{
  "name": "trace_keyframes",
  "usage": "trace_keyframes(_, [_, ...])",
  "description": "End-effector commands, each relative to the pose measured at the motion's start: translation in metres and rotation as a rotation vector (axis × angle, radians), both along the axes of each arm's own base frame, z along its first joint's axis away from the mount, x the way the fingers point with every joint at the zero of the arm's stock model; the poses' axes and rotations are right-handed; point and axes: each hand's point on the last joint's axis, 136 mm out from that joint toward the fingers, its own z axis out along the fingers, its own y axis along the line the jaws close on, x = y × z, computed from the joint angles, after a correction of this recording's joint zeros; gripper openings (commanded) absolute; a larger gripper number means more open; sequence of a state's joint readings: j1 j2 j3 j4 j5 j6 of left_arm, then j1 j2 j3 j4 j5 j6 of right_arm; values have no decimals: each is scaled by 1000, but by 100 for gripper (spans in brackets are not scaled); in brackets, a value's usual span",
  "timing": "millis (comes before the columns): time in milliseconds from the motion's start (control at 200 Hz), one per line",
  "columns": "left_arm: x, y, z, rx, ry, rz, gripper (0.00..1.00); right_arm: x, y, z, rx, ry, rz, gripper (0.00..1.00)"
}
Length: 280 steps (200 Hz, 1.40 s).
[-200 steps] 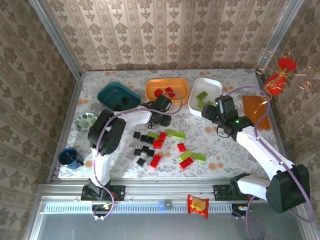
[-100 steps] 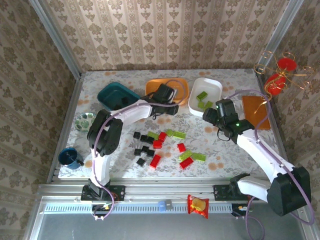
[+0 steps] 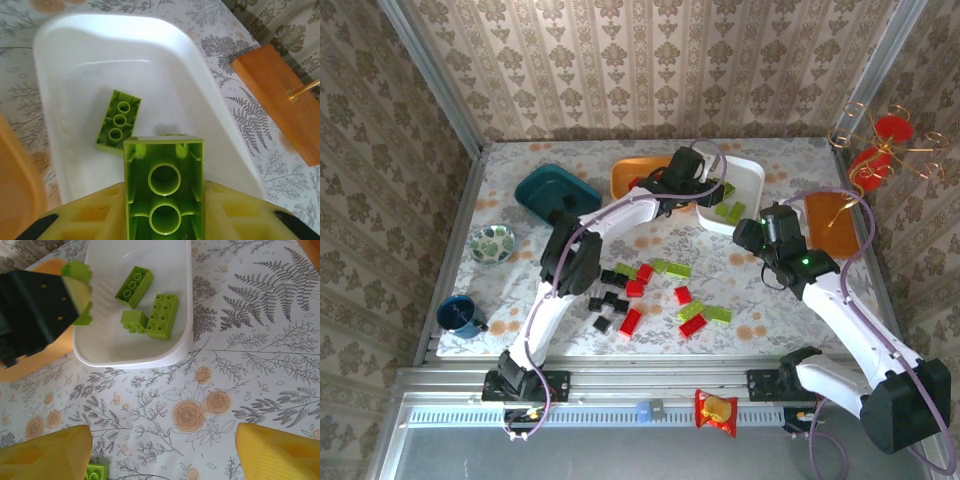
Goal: Sort the legos into containers by color
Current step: Place the lego in the container, then pick up the lego from the bottom-center of the table.
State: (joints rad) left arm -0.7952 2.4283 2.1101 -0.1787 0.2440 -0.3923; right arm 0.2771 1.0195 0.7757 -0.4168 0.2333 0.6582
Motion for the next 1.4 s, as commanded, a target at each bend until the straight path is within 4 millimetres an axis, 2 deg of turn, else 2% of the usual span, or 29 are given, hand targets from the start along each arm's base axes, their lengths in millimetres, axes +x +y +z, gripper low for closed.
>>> trace_keyframes(0, [4,-18,24,-100,29,-25,39,-7,-7,-4,-15,11,-23,77])
trace_keyframes(50, [6,-22,29,-128,36,-24,42,-7,-5,-5,-8,10,-15,77])
trace_keyframes(135, [8,-23,37,-160,44,-16,53,-6,0,-6,11,6,12,78])
trace_keyframes(255, [7,-13,59,-194,25,-4,70,-6,10,-10,40,15,57,78])
trace_keyframes(390, [1,21,82,-261,-1,49,89,-3,36,-17,103,27,184,76])
trace_keyframes(440, [-1,39,91,-305,-5,75,94,-2,53,-20,126,37,258,76])
trace_keyframes(450, [-3,42,87,-308,4,80,95,-2,56,-20,129,38,272,76])
trace_keyframes(485, [-7,56,90,-340,13,97,100,-2,68,-24,132,54,320,76])
trace_keyframes(645, [-39,124,90,-406,37,181,100,-12,126,-45,84,146,540,76])
trace_keyframes(810, [-88,191,77,-302,-14,293,100,-39,177,-69,27,235,760,76])
trace_keyframes(870, [-104,216,74,-247,-47,336,100,-45,179,-76,-48,274,770,76])
trace_keyframes(885, [-108,222,75,-236,-56,349,100,-47,178,-86,-71,310,767,76])
trace_keyframes(935, [-120,242,73,-191,-84,388,100,-51,173,-96,-119,358,747,76])
trace_keyframes(1080, [-151,284,73,-103,-170,469,100,-57,166,-117,-225,425,705,76])
trace_keyframes(1210, [-171,306,76,-110,-247,507,100,-60,178,-127,-261,442,723,72])
trace_keyframes(1395, [-178,318,73,-62,-251,524,100,-54,178,-135,-309,463,697,63])
